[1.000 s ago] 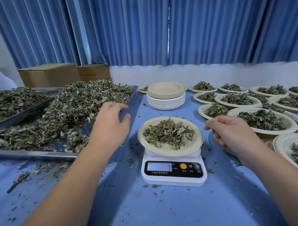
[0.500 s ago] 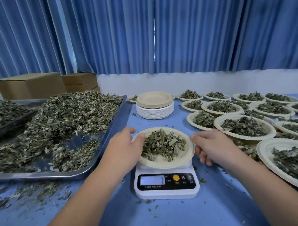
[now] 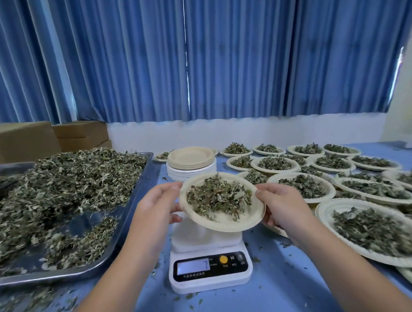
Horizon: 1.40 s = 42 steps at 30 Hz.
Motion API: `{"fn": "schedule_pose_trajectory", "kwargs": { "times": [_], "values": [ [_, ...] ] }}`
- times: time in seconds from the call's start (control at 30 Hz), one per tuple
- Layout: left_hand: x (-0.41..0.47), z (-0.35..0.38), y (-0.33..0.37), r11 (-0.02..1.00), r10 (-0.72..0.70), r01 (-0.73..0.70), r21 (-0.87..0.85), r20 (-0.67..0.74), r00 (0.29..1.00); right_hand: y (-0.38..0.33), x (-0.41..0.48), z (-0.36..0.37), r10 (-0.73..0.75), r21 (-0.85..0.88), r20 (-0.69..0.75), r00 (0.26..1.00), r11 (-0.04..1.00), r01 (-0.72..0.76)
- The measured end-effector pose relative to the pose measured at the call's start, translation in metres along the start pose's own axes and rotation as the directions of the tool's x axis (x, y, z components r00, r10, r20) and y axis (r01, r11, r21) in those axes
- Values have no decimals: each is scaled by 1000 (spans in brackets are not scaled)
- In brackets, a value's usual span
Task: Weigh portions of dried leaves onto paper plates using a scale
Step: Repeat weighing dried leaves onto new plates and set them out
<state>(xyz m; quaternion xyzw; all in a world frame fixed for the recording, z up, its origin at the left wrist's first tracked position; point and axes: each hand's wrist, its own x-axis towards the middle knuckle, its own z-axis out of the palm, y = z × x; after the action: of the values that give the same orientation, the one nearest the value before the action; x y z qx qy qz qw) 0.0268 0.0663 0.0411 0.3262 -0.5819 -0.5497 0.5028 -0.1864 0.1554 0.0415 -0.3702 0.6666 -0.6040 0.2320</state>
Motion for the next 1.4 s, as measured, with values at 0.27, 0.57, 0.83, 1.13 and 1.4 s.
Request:
{"fn": "schedule_pose_trajectory", "kwargs": {
  "times": [0.27,0.57,0.83,1.13,1.4],
  "values": [
    [-16,43,8,991,106,-104,-88,16,994,-32,-16,-49,-5,-66,-42,999,998,3],
    [-48,170,27,974,96,-52,-220,192,977,-63,-35,-188,35,-194,-169,985,979,-68],
    [-84,294,44,984,-51,126,-126,480,876,-47,-60,-327,98,-263,-361,928,943,-202],
    [-107,344,41,955,-267,291,60,606,749,2,-78,-378,233,-238,-438,868,901,-362],
    [-100,347,31,975,-224,184,128,581,782,28,-79,-388,288,-187,-459,840,893,-409]
  ]
}}
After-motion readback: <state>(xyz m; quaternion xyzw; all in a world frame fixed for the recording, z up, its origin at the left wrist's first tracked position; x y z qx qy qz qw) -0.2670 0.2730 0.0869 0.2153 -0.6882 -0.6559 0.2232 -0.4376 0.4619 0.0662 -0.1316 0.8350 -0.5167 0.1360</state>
